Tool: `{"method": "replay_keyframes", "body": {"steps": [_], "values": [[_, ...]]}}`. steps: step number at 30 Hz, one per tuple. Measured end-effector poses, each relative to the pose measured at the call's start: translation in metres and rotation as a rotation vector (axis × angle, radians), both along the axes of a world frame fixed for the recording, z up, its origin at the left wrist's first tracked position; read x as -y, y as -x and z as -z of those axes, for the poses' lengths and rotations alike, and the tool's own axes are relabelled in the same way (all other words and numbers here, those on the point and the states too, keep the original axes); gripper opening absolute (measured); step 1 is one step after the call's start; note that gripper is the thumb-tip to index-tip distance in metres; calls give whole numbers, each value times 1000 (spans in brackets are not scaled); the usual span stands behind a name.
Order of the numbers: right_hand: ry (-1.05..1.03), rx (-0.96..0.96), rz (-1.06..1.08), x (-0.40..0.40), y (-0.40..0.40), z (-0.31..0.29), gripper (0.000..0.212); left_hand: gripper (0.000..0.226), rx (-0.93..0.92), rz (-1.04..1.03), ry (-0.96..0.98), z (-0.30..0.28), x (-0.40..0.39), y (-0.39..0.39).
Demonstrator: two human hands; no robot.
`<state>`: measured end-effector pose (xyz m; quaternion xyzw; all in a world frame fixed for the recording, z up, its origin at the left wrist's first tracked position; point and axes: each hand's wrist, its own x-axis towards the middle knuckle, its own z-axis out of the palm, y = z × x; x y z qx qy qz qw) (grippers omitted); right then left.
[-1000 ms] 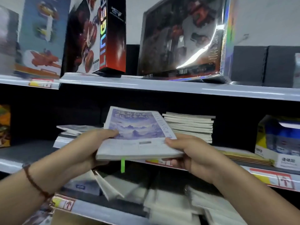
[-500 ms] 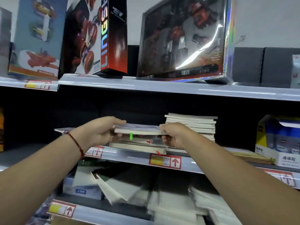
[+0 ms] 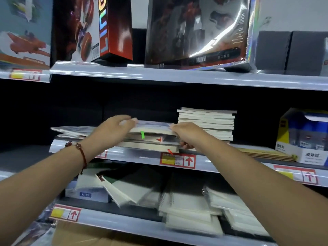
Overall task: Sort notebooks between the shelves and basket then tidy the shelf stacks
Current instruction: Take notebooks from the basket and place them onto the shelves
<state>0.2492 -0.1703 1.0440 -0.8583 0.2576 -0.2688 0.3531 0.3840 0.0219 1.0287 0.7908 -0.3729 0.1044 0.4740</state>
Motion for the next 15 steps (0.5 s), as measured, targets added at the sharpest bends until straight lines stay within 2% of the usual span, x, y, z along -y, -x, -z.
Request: {"method": "replay_keyframes", "body": {"steps": [2,4,5,7,10,13,15], "values": [[247,71,65,-4,13,11,44,47,50,-78,215,16,-7,15],[403,246,44,-15,40,33,43,29,132,-54,389,43,-19,38],[473,317,-4,-22,56,47,37,20,167,-15,381,63,-25,51],[580,332,-121,-31,87,85,25,16,174,81,204,115,-33,72],[650,69,-257,-35,123,170,21,30,233,148,-235,209,-35,95],[512,-242,-334,-37,153,275,25,51,113,342,-683,304,-28,120],[362,-532,-329,-36,172,346,37,64,4,406,-882,365,-26,144]]}}
